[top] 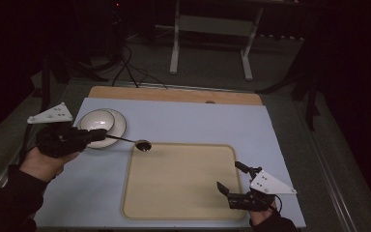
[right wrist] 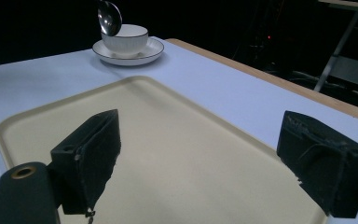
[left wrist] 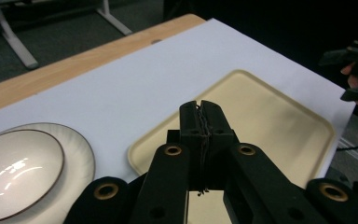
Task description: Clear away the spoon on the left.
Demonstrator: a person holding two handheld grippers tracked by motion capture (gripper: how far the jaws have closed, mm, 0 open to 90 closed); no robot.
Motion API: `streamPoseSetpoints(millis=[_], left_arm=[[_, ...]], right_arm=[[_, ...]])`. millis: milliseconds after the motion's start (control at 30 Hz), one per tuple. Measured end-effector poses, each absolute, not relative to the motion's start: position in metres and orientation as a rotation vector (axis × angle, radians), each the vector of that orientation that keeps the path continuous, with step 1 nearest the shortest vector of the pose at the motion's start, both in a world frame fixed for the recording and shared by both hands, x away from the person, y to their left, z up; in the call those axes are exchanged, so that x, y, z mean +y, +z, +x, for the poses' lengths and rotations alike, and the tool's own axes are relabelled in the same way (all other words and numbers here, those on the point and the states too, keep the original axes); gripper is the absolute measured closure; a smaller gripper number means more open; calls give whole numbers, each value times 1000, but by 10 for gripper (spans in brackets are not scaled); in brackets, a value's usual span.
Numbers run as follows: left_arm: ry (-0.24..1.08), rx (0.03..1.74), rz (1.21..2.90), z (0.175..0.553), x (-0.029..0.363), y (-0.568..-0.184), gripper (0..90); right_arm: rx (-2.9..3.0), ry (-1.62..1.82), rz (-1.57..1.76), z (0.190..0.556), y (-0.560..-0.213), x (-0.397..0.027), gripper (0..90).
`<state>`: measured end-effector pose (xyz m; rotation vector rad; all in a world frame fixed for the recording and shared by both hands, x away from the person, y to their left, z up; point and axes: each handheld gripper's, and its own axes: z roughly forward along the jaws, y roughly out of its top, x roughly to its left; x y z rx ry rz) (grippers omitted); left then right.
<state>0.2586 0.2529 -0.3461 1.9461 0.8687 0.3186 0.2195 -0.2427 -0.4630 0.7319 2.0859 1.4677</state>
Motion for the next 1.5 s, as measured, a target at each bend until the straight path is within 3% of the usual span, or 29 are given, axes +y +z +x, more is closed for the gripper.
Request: streamPoseSetpoints(millis=[800, 1500], left_arm=[[138, 740, 2207, 270, 223, -362, 897], [-101, 631, 2459, 286, 187, -379, 896]], right_arm=[[2094, 1470, 735, 220, -464, -242, 139], [2094, 1470, 737, 220, -464, -243, 140]])
